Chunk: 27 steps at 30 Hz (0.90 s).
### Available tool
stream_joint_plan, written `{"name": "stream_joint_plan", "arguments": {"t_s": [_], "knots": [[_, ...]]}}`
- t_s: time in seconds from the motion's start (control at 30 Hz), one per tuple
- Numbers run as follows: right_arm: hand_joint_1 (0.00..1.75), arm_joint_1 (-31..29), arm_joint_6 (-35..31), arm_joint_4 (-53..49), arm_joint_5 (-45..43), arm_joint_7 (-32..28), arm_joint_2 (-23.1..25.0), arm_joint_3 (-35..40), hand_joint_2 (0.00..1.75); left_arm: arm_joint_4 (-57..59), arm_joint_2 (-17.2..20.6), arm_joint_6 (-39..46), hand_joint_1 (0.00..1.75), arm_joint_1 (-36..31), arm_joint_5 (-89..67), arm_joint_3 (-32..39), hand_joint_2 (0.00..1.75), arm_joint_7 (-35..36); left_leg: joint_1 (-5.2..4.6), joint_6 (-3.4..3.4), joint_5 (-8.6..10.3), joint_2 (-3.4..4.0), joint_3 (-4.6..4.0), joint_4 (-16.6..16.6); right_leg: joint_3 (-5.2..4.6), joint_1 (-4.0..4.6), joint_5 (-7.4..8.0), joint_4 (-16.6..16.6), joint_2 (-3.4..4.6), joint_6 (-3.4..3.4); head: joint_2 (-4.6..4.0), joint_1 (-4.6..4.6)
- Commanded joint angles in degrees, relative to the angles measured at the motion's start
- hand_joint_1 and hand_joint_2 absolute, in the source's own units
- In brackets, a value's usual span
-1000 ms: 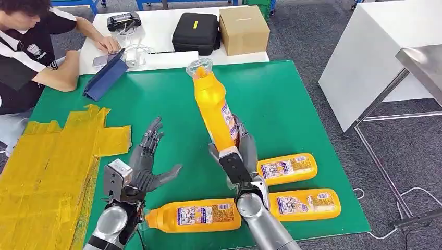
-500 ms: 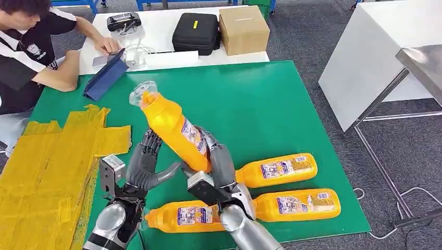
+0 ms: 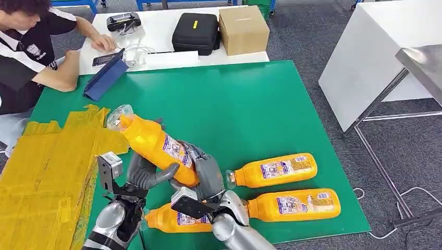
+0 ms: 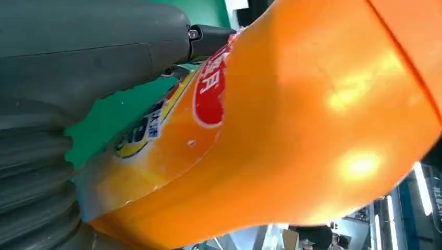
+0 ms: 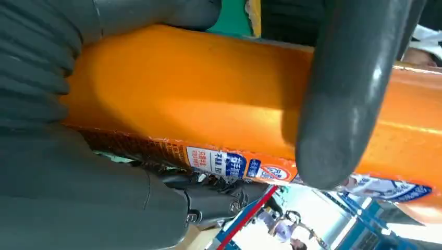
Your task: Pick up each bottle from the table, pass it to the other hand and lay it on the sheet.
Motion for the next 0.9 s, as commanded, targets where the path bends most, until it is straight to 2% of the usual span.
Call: {"name": "stream_joint_plan", "arguments": {"t_s": [0.03,0.13,0.23,0.27,0.3,0.6,0.9], "knots": [[1.75,-2.53,0.58,6.53,0.40,-0.10,-0.71,4.02,1.75,3.21,0.77,-2.15,0.00,-2.54,2.27,-0.01,1.75,-0.07,0.05,-0.03,-0.02,-0.11,0.15,-0.03,0.17,0.05,-0.03,-0.06,-0.06,-0.06,0.00,0.00],[1.75,-2.55,0.39,6.55,0.34,-0.20,-0.79,4.06,1.75,2.72,0.68,-2.37,0.00,-2.39,2.86,0.31,1.75,-0.36,0.11,-0.04,-0.13,-0.14,0.36,0.01,0.41,0.11,-0.10,-0.07,-0.05,-0.11,0.00,0.00],[1.75,-2.57,0.30,6.44,0.31,-0.19,-0.83,4.05,1.75,2.56,0.60,-2.33,0.00,-2.41,2.97,0.48,1.75,-0.39,0.04,-0.02,-0.03,-0.13,0.16,-0.03,0.20,0.03,-0.04,-0.06,-0.09,-0.06,0.00,0.00],[1.75,-2.52,0.12,6.32,0.20,-0.12,-0.86,3.92,1.75,2.48,0.43,-2.23,1.57,-2.40,3.07,0.56,1.75,-0.45,0.07,-0.03,-0.08,-0.14,0.25,-0.01,0.29,0.06,-0.07,-0.06,-0.07,-0.08,0.00,0.00],[1.75,-2.49,0.02,6.24,0.15,-0.11,-0.89,3.84,1.75,2.43,0.40,-2.22,1.75,-2.41,3.07,0.53,1.75,-0.45,0.10,-0.04,-0.11,-0.17,0.32,0.01,0.38,0.10,-0.10,-0.07,-0.08,-0.10,0.00,0.00],[1.75,-2.19,-0.37,5.07,-0.60,-0.03,-1.11,3.10,1.75,2.65,0.35,-2.10,1.75,-2.47,3.06,0.36,1.75,-0.45,0.06,-0.03,-0.05,-0.17,0.19,-0.02,0.24,0.05,-0.05,-0.06,-0.11,-0.07,0.00,0.00],[1.75,-1.23,0.77,-0.78,-2.48,0.17,-2.09,1.36,1.75,1.80,0.57,-1.07,1.75,-2.85,1.56,-0.42,1.75,-0.66,0.07,-0.02,-0.06,-0.23,0.15,0.03,0.21,0.06,-0.08,-0.03,-0.17,-0.07,0.00,0.00]]}}
